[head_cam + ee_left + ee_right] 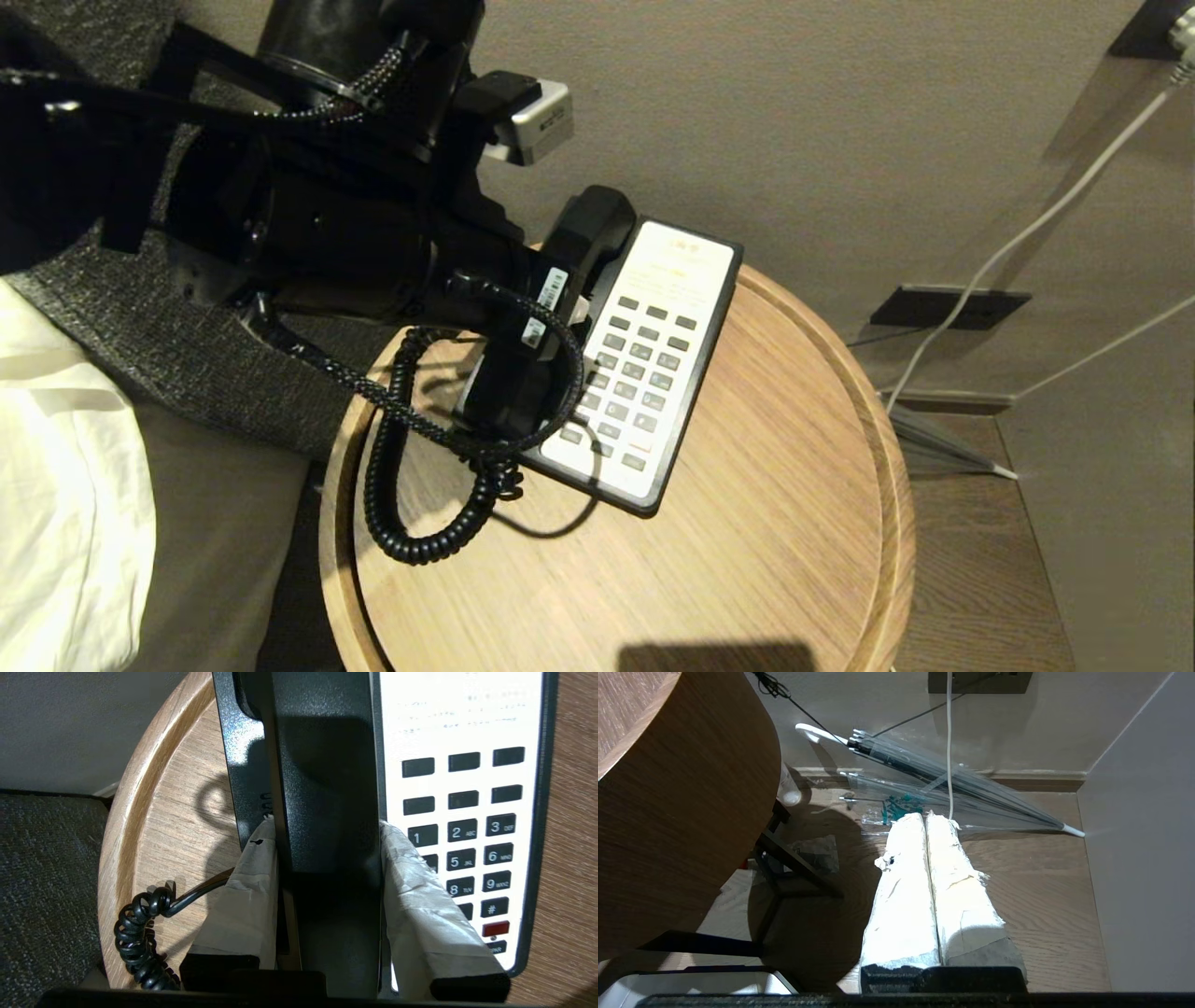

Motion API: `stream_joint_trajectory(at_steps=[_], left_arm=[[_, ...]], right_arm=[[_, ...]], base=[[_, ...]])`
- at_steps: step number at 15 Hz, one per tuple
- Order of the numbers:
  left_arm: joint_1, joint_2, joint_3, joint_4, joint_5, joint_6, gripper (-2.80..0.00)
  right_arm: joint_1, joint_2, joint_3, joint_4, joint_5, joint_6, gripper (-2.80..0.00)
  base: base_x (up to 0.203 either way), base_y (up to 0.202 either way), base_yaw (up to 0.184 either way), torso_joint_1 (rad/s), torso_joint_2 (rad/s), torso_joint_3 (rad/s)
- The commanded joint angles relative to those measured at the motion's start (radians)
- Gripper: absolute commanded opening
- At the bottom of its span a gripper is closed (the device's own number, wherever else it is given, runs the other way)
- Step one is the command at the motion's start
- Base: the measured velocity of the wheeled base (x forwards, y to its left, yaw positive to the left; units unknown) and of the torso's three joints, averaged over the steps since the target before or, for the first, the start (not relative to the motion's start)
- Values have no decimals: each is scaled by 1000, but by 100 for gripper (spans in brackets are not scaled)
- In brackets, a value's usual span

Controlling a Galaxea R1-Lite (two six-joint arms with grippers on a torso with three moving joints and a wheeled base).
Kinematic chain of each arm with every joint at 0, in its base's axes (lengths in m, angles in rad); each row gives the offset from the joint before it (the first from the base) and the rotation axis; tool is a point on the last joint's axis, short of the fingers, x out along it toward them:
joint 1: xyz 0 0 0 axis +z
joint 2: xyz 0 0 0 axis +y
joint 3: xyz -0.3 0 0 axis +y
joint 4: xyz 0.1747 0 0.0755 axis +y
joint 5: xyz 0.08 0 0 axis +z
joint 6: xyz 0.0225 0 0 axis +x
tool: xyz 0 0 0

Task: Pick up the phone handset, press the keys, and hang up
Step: Pick up the desk phone handset, then dial the number

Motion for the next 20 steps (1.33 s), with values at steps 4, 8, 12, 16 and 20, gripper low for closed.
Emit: stream_joint_trajectory(at_steps=[4,8,12,16,20], left_arm=[[-37,-33,-11,1,35,-13,-280],[-46,-123,-10,2,48,-46,-280],[-47,-250,-11,-2,63,-107,-280],[-47,-394,-14,-20,57,-232,-280],[-52,-577,-10,-28,-5,-338,-280]], right_arm=[[0,0,20,0,0,0,-280],[0,0,20,-1,0,0,-280],[0,0,20,0,0,0,-280],[0,0,20,0,0,0,-280],[0,0,20,0,0,0,-280]], base=[[0,0,0,0,0,0],[0,0,0,0,0,0],[0,0,0,0,0,0],[0,0,0,0,0,0],[0,0,0,0,0,0]])
